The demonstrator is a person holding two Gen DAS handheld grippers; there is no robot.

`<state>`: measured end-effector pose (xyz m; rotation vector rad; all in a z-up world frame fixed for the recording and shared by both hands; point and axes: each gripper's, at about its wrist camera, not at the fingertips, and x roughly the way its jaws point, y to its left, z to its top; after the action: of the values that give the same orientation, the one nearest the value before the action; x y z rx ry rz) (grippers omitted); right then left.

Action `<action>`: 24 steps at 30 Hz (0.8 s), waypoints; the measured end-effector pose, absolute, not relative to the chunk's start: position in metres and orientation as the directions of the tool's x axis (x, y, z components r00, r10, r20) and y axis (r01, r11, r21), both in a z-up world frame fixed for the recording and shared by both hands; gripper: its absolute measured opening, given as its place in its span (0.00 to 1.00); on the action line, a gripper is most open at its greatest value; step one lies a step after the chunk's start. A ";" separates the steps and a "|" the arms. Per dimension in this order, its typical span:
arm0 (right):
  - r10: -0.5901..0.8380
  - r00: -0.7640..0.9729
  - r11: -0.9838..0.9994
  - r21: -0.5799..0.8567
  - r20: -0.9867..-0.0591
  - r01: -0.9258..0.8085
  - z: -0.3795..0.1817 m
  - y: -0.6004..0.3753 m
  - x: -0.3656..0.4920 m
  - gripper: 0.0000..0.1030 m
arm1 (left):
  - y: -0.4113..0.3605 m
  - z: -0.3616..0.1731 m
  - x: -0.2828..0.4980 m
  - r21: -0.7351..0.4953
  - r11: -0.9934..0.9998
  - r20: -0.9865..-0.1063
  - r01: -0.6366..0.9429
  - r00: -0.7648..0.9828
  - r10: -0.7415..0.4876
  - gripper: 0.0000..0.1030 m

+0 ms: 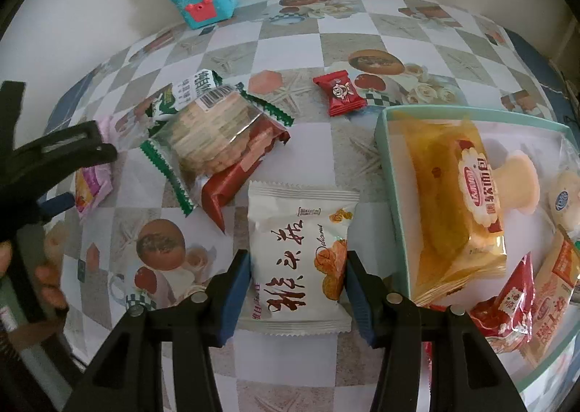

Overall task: Organize snacks
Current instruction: 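Close the left tool on the pink bag while the right tool grasps the white printed bag, then lift the pink bag with the left tool while the right tool carries the white bag toward the tray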

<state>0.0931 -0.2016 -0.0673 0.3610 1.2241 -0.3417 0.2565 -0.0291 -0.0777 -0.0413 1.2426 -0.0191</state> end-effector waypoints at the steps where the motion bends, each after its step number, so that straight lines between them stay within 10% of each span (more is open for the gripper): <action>1: -0.063 0.302 0.894 0.081 -0.951 0.440 -0.067 -0.201 0.093 0.53 | -0.030 -0.078 0.258 -0.023 1.000 -0.944 -0.013 0.330 -0.017 0.71; 5: -0.065 0.301 0.897 0.076 -0.951 0.435 -0.067 -0.200 0.093 0.53 | -0.027 -0.072 0.260 -0.014 0.999 -0.937 -0.029 0.348 -0.003 0.41; 24: -0.036 0.416 0.893 0.157 -0.909 0.421 -0.015 -0.199 0.064 0.53 | -0.013 -0.035 0.189 -0.092 0.992 -0.942 -0.091 0.331 -0.057 0.39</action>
<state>0.0639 -0.1987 -0.0155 0.3919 1.1113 -0.2963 0.1888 -0.0129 -0.0355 -0.1370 1.2341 0.0224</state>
